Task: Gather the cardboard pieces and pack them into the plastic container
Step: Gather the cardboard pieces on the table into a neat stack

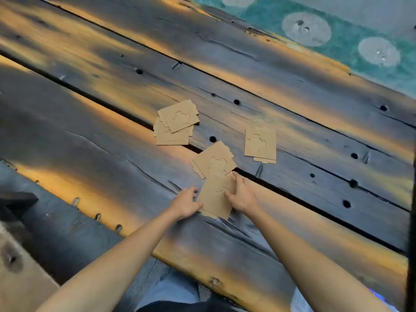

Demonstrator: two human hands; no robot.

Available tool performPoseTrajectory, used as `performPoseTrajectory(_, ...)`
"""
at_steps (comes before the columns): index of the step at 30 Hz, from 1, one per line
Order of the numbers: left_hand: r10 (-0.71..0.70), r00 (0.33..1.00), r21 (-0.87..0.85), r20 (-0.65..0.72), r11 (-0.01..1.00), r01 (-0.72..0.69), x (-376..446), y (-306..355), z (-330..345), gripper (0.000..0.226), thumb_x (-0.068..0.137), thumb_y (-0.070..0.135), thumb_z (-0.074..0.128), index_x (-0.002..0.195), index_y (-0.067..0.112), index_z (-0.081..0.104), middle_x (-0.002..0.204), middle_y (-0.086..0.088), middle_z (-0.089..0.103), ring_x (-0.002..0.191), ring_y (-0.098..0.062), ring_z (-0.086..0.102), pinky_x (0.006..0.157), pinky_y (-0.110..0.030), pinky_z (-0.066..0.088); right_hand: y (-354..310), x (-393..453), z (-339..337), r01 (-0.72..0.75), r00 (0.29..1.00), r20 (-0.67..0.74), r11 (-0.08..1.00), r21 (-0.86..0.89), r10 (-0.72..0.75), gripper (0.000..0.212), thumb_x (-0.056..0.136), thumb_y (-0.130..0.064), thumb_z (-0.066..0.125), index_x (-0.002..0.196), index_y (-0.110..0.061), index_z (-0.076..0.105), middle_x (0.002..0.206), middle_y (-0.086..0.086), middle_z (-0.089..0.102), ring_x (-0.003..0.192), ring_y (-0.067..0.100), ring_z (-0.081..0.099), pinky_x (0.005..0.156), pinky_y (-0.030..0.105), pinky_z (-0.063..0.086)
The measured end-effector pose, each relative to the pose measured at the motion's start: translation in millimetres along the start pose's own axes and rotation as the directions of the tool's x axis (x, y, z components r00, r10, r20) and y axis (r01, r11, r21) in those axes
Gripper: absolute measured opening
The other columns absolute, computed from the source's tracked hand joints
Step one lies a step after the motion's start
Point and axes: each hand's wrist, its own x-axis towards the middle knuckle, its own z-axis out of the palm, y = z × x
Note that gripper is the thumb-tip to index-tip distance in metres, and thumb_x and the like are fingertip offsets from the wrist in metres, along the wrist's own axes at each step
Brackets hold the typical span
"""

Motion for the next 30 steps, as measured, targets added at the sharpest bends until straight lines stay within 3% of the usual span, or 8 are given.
performPoseTrajectory(4, -0.012, 1.0, -0.102, -0.003, 0.995, 0.011, -3, 3, 15, 0.058, 0.072, 0.022, 0.081, 0.123, 0.012, 0.056, 0.114, -0.006, 0.064, 0.105, -0.026, 0.061, 0.088, -0.035, 0.051, -4, -5, 10, -0.063, 0.996, -0.071, 0.998, -0.012, 0.062, 0.074, 0.086, -0.033, 0.072, 0.15, -0.025, 0.035, 0.142, 0.008, 0.042, 0.138, 0.027, 0.037, 0.107, 0.039, 0.04)
performPoseTrajectory(9, -0.123, 0.992, -0.205, -0.009, 0.972, 0.119, 1, 1, 21, 0.057, 0.07, 0.013, 0.084, 0.117, 0.015, 0.051, 0.118, -0.013, 0.058, 0.103, -0.026, 0.061, 0.085, -0.032, 0.051, -7, -8, 25, -0.125, 0.986, -0.12, 0.988, -0.095, 0.113, 0.07, 0.082, -0.033, 0.072, 0.145, -0.028, 0.04, 0.134, 0.002, 0.044, 0.131, 0.023, 0.039, 0.093, 0.042, 0.051)
performPoseTrajectory(13, -0.155, 0.985, -0.238, -0.075, 0.962, 0.133, 6, 0, 8, 0.039, 0.076, 0.004, 0.071, 0.109, 0.015, 0.054, 0.11, -0.015, 0.061, 0.1, -0.03, 0.063, 0.081, -0.037, 0.054, -5, -2, 29, -0.133, 0.985, -0.102, 0.987, 0.09, 0.142, 0.082, 0.076, -0.032, 0.086, 0.145, -0.022, 0.044, 0.127, 0.005, 0.051, 0.124, 0.025, 0.043, 0.104, 0.038, 0.043)
performPoseTrajectory(17, -0.104, 0.989, -0.313, -0.102, 0.947, 0.068, 13, -4, -11, 0.028, 0.083, 0.002, 0.067, 0.098, 0.023, 0.056, 0.086, -0.002, 0.056, 0.08, -0.021, 0.06, 0.066, -0.031, 0.05, -4, -3, 32, -0.186, 0.966, -0.121, 0.937, 0.297, 0.23, 0.081, 0.069, -0.034, 0.093, 0.137, -0.021, 0.052, 0.104, 0.003, 0.055, 0.099, 0.02, 0.055, 0.09, 0.037, 0.05)
performPoseTrajectory(20, -0.051, 0.996, -0.337, -0.068, 0.941, 0.025, 19, -5, -26, 0.029, 0.086, 0.002, 0.067, 0.097, 0.027, 0.059, 0.086, 0.003, 0.056, 0.075, -0.012, 0.06, 0.061, -0.023, 0.046, -4, -7, 32, -0.168, 0.967, -0.13, 0.93, 0.327, 0.221, 0.072, 0.069, -0.039, 0.093, 0.13, -0.02, 0.06, 0.109, 0.003, 0.059, 0.098, 0.017, 0.056, 0.084, 0.031, 0.049)
performPoseTrajectory(23, -0.01, 0.999, -0.34, -0.045, 0.94, -0.006, 29, -3, -40, 0.032, 0.086, 0.0, 0.068, 0.099, 0.028, 0.061, 0.091, 0.0, 0.062, 0.084, -0.02, 0.065, 0.067, -0.025, 0.05, -6, -5, 31, -0.128, 0.971, -0.147, 0.931, 0.342, 0.187, 0.067, 0.072, -0.043, 0.09, 0.129, -0.02, 0.063, 0.119, 0.003, 0.061, 0.101, 0.015, 0.056, 0.081, 0.026, 0.044)
performPoseTrajectory(26, 0.018, 0.998, -0.313, -0.062, 0.949, -0.037, 38, 6, -47, 0.035, 0.084, 0.001, 0.073, 0.107, 0.025, 0.062, 0.099, -0.002, 0.063, 0.099, -0.026, 0.065, 0.083, -0.034, 0.056, -11, 3, 26, -0.123, 0.964, -0.181, 0.931, 0.344, 0.195, 0.063, 0.072, -0.045, 0.088, 0.126, -0.021, 0.065, 0.116, 0.003, 0.062, 0.097, 0.013, 0.055, 0.079, 0.028, 0.045)
performPoseTrajectory(30, 0.053, 0.988, -0.182, -0.144, 0.98, -0.079, 51, 21, -51, 0.055, 0.078, 0.013, 0.082, 0.127, 0.022, 0.057, 0.126, -0.009, 0.051, 0.119, -0.025, 0.054, 0.106, -0.038, 0.047, -20, 22, 16, -0.123, 0.946, -0.246, 0.936, 0.329, 0.211, 0.069, 0.07, -0.047, 0.09, 0.127, -0.018, 0.062, 0.111, 0.0, 0.057, 0.096, 0.015, 0.056, 0.084, 0.029, 0.046)
